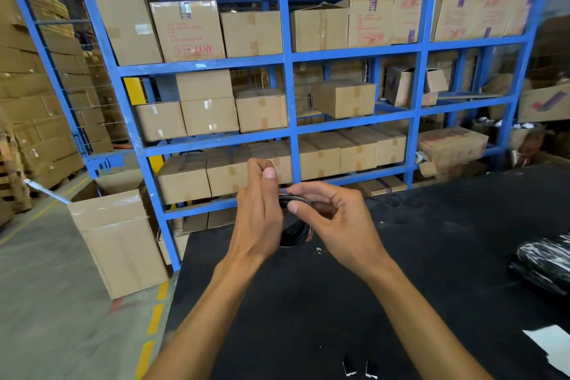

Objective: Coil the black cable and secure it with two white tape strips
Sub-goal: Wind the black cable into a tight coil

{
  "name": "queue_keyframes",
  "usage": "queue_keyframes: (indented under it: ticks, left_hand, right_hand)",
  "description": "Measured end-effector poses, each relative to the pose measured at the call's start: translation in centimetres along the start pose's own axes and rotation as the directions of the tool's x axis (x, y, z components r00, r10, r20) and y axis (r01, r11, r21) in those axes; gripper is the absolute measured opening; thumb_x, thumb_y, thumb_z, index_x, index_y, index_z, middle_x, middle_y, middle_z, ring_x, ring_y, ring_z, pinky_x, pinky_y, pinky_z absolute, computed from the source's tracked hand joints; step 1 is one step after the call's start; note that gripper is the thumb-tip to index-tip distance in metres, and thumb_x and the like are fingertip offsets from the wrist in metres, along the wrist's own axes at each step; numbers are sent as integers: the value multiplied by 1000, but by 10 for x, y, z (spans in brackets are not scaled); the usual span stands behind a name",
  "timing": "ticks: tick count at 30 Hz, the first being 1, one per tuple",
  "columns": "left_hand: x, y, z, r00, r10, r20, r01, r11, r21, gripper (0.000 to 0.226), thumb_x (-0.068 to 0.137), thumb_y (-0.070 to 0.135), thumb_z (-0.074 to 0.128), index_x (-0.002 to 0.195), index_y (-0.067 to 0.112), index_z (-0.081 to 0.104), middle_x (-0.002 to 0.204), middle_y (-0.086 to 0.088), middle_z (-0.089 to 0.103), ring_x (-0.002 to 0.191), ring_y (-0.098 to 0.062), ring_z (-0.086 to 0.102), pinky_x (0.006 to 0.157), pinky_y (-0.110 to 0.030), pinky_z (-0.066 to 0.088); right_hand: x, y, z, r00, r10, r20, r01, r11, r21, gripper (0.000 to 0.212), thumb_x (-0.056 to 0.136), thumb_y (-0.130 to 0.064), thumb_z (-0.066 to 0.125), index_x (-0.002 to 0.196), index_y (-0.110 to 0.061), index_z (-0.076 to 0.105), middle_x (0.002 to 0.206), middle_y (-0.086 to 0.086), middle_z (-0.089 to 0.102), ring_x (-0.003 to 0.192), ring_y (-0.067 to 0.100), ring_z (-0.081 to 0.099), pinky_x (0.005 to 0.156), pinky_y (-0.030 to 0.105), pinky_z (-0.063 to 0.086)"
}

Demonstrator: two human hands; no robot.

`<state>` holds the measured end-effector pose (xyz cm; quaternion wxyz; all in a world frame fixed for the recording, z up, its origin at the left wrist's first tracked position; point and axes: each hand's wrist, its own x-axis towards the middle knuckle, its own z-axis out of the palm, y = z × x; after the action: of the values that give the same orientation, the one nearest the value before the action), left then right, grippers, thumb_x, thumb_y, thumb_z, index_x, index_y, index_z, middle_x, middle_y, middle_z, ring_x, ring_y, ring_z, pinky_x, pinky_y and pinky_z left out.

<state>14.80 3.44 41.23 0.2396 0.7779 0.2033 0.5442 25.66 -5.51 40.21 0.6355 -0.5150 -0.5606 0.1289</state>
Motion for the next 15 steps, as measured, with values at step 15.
queue_keyframes:
  ticks: [15]
  left_hand:
    - [-22, -10, 24, 950, -219, 223, 270, 935, -231, 31, 100, 41, 32, 114, 21, 50, 97, 8, 63, 93, -8, 63, 84, -23, 50]
  right_hand:
    - [17, 43, -27, 986, -10, -166, 25, 996, 87, 20, 89, -7, 70, 109, -8, 75, 100, -1, 78, 95, 8, 74, 83, 23, 58]
